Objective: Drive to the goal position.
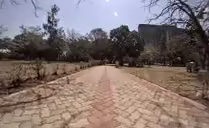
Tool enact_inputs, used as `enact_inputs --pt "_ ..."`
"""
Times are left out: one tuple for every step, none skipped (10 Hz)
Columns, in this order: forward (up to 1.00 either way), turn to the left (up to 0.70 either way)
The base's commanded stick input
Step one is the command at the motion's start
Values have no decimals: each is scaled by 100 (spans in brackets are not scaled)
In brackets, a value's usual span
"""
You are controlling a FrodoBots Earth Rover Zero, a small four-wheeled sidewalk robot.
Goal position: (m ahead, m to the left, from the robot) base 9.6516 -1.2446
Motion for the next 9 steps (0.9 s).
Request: enact_inputs --pt "70 0" --pt "70 0" --pt "70 0" --pt "70 0" --pt "70 0" --pt "70 0" --pt "70 0" --pt "70 0" --pt "70 0"
